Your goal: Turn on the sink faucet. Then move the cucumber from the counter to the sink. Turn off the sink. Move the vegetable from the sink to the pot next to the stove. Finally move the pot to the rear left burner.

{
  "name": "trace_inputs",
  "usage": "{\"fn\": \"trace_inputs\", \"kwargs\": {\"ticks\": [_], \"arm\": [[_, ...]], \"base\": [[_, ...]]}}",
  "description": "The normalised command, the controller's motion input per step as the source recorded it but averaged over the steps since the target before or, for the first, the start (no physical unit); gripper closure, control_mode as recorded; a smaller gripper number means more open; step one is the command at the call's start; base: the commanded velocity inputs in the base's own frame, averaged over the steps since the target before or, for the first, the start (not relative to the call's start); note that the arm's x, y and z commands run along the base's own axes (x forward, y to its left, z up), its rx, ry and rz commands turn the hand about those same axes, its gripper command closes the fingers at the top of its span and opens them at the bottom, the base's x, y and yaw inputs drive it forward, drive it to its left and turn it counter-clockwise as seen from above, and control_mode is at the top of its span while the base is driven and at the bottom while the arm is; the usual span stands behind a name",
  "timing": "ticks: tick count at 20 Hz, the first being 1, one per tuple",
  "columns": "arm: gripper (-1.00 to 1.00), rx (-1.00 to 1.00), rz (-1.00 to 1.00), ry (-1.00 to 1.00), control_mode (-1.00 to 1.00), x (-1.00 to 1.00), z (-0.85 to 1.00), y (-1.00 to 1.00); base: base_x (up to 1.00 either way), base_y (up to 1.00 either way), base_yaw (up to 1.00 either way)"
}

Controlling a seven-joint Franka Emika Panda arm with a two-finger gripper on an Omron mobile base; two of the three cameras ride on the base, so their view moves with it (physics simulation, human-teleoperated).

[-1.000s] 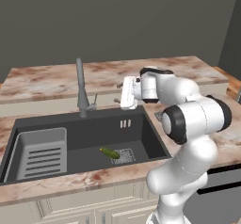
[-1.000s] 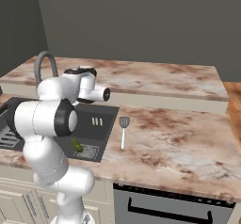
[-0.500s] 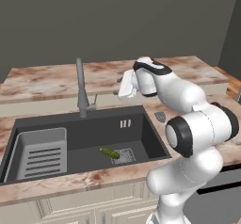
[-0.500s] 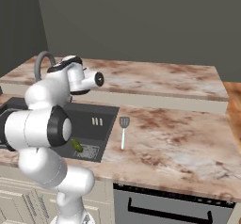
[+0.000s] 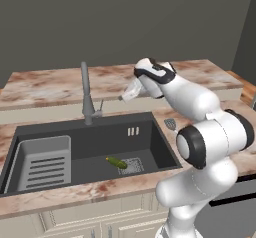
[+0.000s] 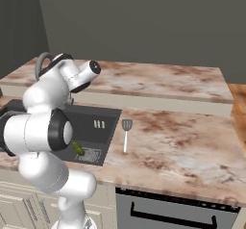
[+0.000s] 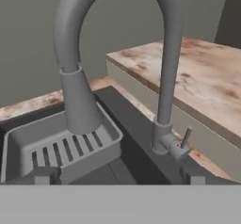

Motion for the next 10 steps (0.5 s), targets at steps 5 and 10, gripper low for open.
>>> {"fn": "trace_inputs", "kwargs": {"ticks": [5,10], "arm": [[-1.00,0.00,-0.12,0.33,-1.00,-0.16,-0.55,0.00],[-1.00,0.00,-0.12,0.20,-1.00,-0.23,-0.74,0.00]], "base": [[0.00,0.00,0.00],[0.00,0.00,0.00]]}}
